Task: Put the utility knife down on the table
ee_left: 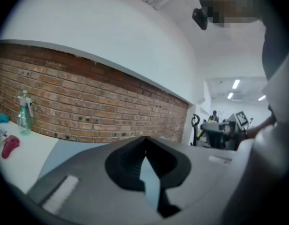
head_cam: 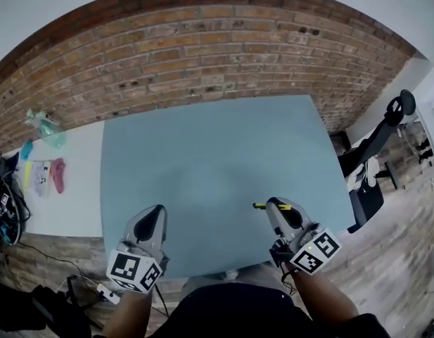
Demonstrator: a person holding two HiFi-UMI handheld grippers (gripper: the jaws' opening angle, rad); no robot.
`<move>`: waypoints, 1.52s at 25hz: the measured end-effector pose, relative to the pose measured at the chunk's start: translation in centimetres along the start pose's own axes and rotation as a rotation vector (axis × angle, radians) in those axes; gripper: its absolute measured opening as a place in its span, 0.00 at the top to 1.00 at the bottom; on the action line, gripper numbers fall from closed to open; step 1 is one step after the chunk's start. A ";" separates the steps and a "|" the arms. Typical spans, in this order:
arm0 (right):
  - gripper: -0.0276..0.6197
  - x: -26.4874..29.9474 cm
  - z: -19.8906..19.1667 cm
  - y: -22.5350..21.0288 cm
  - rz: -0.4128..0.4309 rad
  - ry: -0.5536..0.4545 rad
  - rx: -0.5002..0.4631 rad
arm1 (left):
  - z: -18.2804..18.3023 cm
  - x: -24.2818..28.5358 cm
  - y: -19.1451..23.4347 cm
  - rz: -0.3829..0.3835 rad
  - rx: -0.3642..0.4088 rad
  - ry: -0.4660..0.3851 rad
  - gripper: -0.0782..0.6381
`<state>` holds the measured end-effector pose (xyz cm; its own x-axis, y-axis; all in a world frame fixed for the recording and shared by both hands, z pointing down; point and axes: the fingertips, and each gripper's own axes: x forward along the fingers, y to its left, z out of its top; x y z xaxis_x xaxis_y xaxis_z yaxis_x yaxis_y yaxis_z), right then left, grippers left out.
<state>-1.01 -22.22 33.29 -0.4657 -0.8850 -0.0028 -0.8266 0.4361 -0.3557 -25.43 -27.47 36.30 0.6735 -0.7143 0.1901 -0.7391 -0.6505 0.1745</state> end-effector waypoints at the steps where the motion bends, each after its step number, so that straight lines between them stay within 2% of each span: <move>1: 0.92 -0.2 0.1 -0.4 -0.020 0.005 0.000 | -0.5 0.8 0.1 -0.002 0.008 0.025 0.91; 3: 0.92 -0.8 0.0 -1.4 -0.055 0.018 0.008 | -1.1 2.2 0.1 -0.009 -0.015 0.045 0.90; 5: 0.92 -1.2 -0.1 -2.5 -0.068 0.030 0.019 | -1.1 3.3 -0.4 -0.030 -0.050 0.022 0.90; 9: 0.92 -1.4 -1.0 -4.3 -0.050 0.067 0.029 | -0.7 5.1 -1.7 -0.056 -0.033 -0.007 0.89; 16: 0.92 -0.7 -2.4 -7.8 -0.052 0.055 0.063 | -1.1 5.8 -2.1 -0.011 -0.022 0.010 0.89; 23: 0.92 1.5 -5.2 -10.7 -0.059 0.087 0.123 | -3.3 6.3 0.2 0.074 -0.035 0.045 0.89; 27: 0.92 2.7 -6.3 -11.7 -0.056 0.113 0.108 | -3.8 6.8 1.5 0.102 -0.039 0.061 0.89; 38: 0.92 4.5 -10.5 -14.3 -0.077 0.180 0.146 | -5.0 8.3 2.7 0.128 -0.028 0.098 0.89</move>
<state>5.43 -30.76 48.15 -0.4626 -0.8656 0.1916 -0.8135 0.3286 -0.4798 -21.85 -33.87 43.20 0.5721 -0.7613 0.3051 -0.8193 -0.5478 0.1693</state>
